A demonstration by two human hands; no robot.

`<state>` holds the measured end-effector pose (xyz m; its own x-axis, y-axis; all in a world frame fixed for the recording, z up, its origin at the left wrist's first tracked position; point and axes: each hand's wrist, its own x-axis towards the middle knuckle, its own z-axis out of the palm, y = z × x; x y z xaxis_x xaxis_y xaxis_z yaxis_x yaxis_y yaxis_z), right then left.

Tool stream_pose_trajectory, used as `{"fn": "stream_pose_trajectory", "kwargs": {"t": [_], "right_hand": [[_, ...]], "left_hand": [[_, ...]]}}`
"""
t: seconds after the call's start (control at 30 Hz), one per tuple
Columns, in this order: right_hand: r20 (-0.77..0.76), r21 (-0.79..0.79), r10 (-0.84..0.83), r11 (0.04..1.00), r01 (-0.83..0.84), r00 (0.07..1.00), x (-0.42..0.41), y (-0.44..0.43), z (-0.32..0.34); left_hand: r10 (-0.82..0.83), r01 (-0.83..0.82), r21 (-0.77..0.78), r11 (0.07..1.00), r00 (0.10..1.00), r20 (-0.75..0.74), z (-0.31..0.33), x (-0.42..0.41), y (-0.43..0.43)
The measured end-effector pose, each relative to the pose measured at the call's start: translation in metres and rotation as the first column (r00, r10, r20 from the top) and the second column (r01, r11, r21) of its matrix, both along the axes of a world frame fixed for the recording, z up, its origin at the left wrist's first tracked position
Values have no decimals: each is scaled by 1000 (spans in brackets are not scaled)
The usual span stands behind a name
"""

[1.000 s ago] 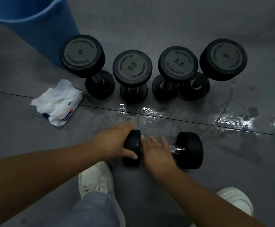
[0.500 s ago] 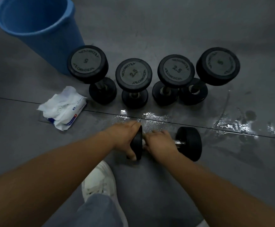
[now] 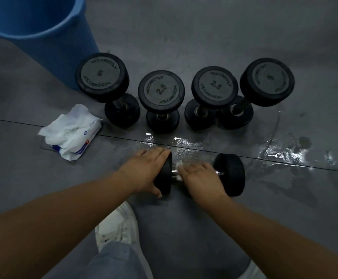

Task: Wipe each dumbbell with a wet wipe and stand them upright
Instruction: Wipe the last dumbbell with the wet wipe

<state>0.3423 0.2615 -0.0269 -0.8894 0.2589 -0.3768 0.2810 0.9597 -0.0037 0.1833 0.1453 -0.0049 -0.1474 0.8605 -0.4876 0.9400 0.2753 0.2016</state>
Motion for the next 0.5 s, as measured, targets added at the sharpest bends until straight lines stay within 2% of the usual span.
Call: {"fn": "stream_pose_trajectory", "kwargs": {"t": [0.17, 0.23, 0.33, 0.4, 0.5], "right_hand": [[253, 236, -57, 972, -5, 966, -9, 18, 23], [288, 172, -19, 985, -32, 957, -23, 6, 20], [163, 34, 2, 999, -7, 987, -25, 2, 10], [131, 11, 63, 998, -65, 989, -12, 17, 15], [218, 44, 161, 984, -175, 962, 5, 43, 24]], "left_hand": [[19, -18, -9, 1000, 1000, 21, -3, -1, 1], [21, -21, -19, 1000, 1000, 21, -3, -1, 1], [29, -28, -20, 999, 999, 25, -3, -1, 1], [27, -27, -17, 999, 999, 31, -3, -1, -1], [33, -32, -25, 999, 999, 40, -3, -1, 1]]}}
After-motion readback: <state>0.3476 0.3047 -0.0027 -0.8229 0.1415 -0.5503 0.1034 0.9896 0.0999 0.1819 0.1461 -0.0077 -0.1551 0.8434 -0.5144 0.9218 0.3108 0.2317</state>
